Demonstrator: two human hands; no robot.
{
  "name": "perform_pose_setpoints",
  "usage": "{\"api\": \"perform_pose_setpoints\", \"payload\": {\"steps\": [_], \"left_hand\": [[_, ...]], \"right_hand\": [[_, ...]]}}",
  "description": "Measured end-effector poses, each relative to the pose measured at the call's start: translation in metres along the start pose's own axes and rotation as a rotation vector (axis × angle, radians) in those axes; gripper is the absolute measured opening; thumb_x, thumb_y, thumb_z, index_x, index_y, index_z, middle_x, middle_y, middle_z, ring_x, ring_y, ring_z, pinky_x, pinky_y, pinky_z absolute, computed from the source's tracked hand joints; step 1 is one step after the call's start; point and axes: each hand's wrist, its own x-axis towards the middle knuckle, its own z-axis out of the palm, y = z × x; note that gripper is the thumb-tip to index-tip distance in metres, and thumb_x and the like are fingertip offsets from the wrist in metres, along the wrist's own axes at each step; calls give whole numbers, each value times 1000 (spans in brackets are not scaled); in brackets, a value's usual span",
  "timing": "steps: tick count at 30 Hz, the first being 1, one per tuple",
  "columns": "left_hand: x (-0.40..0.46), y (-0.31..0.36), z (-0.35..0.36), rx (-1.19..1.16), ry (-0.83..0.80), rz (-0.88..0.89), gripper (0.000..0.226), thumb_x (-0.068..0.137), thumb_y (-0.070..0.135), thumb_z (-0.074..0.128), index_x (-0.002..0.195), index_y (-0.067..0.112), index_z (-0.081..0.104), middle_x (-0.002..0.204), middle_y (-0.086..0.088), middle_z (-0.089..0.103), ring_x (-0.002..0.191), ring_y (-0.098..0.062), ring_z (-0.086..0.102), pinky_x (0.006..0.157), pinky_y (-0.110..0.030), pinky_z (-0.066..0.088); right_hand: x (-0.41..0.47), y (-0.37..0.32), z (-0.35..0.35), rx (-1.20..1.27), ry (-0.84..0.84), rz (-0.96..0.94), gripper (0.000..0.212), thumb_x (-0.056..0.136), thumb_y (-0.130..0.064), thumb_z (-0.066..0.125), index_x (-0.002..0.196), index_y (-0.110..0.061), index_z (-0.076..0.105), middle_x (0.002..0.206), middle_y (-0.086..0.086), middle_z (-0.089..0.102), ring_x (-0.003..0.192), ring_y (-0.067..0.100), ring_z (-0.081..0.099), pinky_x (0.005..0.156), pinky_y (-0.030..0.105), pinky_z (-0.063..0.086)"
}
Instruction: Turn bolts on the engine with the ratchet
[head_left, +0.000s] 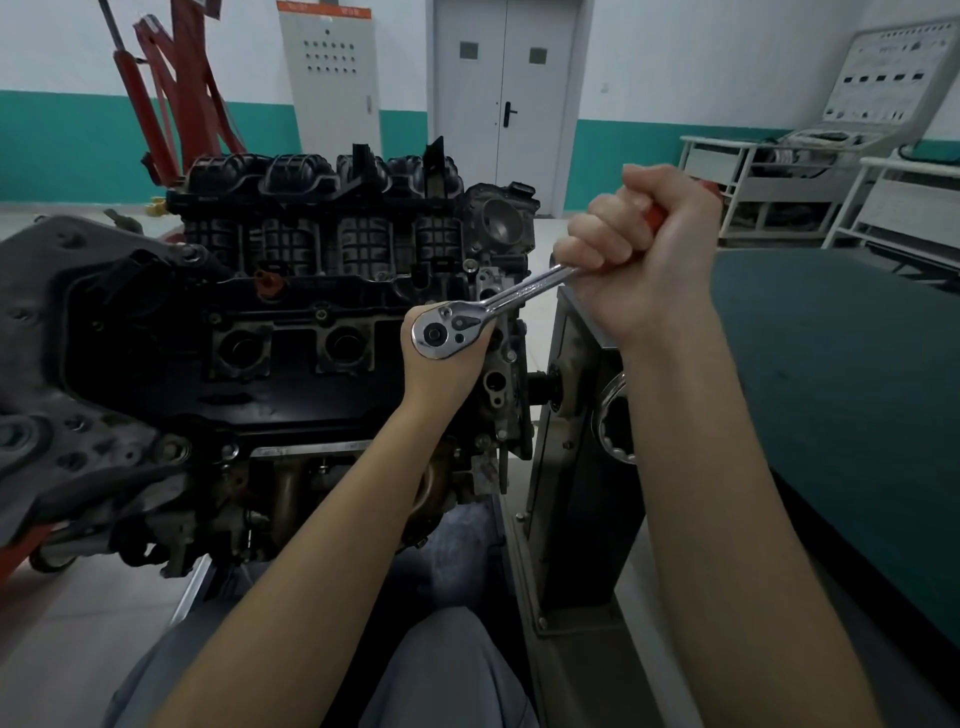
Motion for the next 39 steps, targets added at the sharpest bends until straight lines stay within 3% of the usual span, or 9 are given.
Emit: {"api": "perform_pose_setpoints", "payload": {"steps": [4, 10, 16, 19, 22, 27, 31, 35, 39], "left_hand": [[1, -4, -2, -1, 29, 28, 53, 81, -1, 62, 49, 28, 31, 42, 17, 35, 41, -1, 30, 45, -11, 26], [-1, -1, 2, -13, 113, -33, 55, 82, -1, 65, 53, 21, 25, 40, 18, 29, 38, 0, 29, 43, -9, 27], [2, -4, 1, -15, 87, -7, 56, 83, -4, 61, 50, 24, 25, 39, 17, 31, 37, 0, 28, 43, -9, 24], [3, -5, 1, -35, 48, 64, 53, 80, 8, 62, 48, 34, 31, 42, 17, 33, 41, 0, 28, 44, -13, 24], [0, 0, 3, -22, 22, 30, 41, 76, 27, 60, 44, 34, 36, 45, 17, 35, 43, -1, 30, 43, -15, 26], [2, -9, 0, 1, 59, 27, 53, 83, 3, 65, 49, 27, 31, 43, 17, 35, 43, 0, 31, 45, -14, 28], [-2, -5, 2, -7, 97, 7, 54, 85, 6, 67, 52, 21, 28, 42, 17, 31, 40, 0, 30, 44, -12, 29], [0, -5, 2, -35, 85, -1, 57, 87, 0, 63, 51, 21, 25, 40, 17, 29, 37, 0, 28, 43, -9, 26], [4, -10, 2, -8, 61, 22, 55, 86, -2, 62, 49, 23, 30, 40, 17, 37, 40, 0, 33, 45, -9, 28]], "right_hand": [[-18, 15, -11, 88, 31, -118, 36, 79, -7, 46, 47, -19, 33, 39, -7, 23, 35, 9, 19, 40, 18, 23], [-69, 57, -40, 317, 130, -307, 41, 89, -12, 38, 49, -20, 33, 42, -5, 25, 40, 11, 25, 44, 23, 33], [-40, 30, -27, 184, 24, -224, 32, 75, -11, 45, 47, -19, 31, 38, -6, 23, 35, 10, 20, 41, 19, 25], [-11, 7, -9, 38, -15, -80, 32, 74, -9, 45, 46, -18, 32, 36, -7, 23, 33, 9, 19, 39, 16, 22], [4, 0, 0, -7, -11, 7, 39, 85, -7, 40, 48, -17, 31, 36, -7, 22, 32, 9, 19, 37, 16, 22], [-32, 23, -21, 170, 86, -193, 31, 73, -10, 48, 48, -20, 32, 40, -7, 23, 36, 10, 20, 41, 18, 23], [-71, 55, -40, 306, 152, -304, 38, 85, -11, 40, 49, -19, 33, 42, -5, 24, 40, 12, 25, 44, 24, 33], [-70, 55, -36, 283, 135, -321, 40, 85, -11, 39, 47, -20, 32, 40, -5, 24, 38, 11, 23, 42, 23, 31], [-30, 20, -19, 151, 71, -182, 34, 75, -10, 44, 45, -20, 32, 37, -7, 22, 33, 10, 19, 39, 16, 24]]}}
